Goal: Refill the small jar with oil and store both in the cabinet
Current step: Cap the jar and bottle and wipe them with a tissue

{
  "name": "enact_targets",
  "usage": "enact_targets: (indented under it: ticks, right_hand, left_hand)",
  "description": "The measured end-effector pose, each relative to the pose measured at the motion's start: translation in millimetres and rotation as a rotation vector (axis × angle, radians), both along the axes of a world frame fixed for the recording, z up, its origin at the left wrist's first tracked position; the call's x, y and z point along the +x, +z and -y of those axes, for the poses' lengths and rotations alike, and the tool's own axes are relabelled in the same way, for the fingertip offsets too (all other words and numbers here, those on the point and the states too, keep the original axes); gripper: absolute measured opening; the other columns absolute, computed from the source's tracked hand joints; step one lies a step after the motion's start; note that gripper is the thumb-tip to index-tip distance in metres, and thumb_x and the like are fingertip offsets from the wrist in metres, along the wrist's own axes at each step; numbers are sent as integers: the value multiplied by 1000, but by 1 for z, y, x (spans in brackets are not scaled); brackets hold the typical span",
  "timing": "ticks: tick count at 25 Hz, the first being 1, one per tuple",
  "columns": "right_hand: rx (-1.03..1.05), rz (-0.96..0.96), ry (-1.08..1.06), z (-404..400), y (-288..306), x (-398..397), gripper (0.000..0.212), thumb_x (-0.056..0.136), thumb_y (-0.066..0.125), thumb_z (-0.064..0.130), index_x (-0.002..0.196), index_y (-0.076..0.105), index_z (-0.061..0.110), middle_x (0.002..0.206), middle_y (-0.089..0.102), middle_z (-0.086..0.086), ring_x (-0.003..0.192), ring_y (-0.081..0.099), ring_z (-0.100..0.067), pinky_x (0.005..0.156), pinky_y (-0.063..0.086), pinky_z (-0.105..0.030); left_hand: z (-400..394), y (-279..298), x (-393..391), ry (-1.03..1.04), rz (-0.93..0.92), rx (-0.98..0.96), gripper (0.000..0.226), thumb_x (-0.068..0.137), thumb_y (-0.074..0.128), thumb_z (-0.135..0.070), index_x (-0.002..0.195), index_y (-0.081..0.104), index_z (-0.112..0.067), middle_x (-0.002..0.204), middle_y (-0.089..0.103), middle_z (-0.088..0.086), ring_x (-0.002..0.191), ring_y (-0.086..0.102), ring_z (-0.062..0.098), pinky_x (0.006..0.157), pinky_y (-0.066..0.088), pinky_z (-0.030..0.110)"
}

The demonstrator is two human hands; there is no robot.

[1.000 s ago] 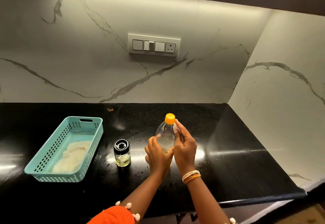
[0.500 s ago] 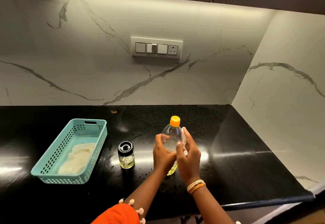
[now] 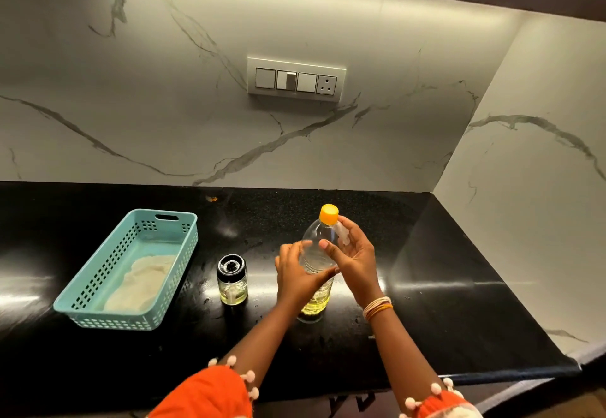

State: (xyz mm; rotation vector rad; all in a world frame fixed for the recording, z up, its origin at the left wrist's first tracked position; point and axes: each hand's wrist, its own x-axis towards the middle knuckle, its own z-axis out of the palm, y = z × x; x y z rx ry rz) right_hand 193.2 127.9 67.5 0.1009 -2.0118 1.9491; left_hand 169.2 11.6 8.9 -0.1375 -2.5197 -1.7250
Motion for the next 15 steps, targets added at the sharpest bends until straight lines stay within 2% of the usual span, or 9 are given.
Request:
enact_targets:
  ticks: [2,4,5,7,9,11,13,15]
  right_hand:
    - [-30,21,32,-6,6,-2,55,72,79,13,124,59,16,121,66,-10,112,64,-23,97,51,-49]
    - [-56,15,-64,0,3,4,63,67,81,22,125,60,9,120,67,-9,111,65,-20,95,53,-40]
    - [-90,15,-134,5,-2,9,61,69,80,23,125,61,7,120,68,-8,111,66,-18,95,53,-37]
    - [-155,24,-277,13,-16,20,43,80,74,14,121,64,4,116,70,-7,108,67,-14,95,54,-38]
    - [-155,52,-404,19,-24,27,29,86,67,5,115,67,3,111,71,-8,105,68,-14,94,54,-42]
    - [-162,45,-490,26,-24,30,25,86,67,1,110,70,3,107,73,-9,102,69,-15,92,55,-41]
    - [-130,-56,-518,36,-12,30,23,83,70,2,106,72,7,103,74,-7,99,70,-13,88,57,-34]
    - [36,-197,-514,43,0,24,20,81,73,3,101,74,7,99,72,-6,96,69,-14,85,57,-30]
  left_hand:
    - [5,7,-15,-120,41,-26,55,56,85,-53,101,55,-43,107,45,-8,109,42,12,88,41,27]
    - [6,8,-21,-178,72,50,52,55,87,-47,94,53,-41,107,55,-11,108,55,11,87,49,28]
    - [6,6,-21,-183,88,86,55,53,87,-49,96,55,-37,107,60,-12,105,60,10,85,52,29]
    - [5,2,-22,-156,95,107,63,50,85,-55,101,56,-34,104,66,-12,100,65,7,83,54,29]
    - [2,1,-20,-122,82,105,65,48,84,-58,102,56,-33,99,67,-13,96,64,2,79,52,24]
    - [-1,2,-18,-98,63,103,63,49,79,-56,102,54,-33,97,66,-15,94,63,0,76,48,18]
    - [-2,1,-13,-96,43,90,62,52,74,-54,106,52,-33,102,64,-13,97,61,1,75,45,15]
    - [-4,0,-10,-117,27,91,65,58,68,-55,117,50,-32,113,59,-15,100,56,-4,76,41,11]
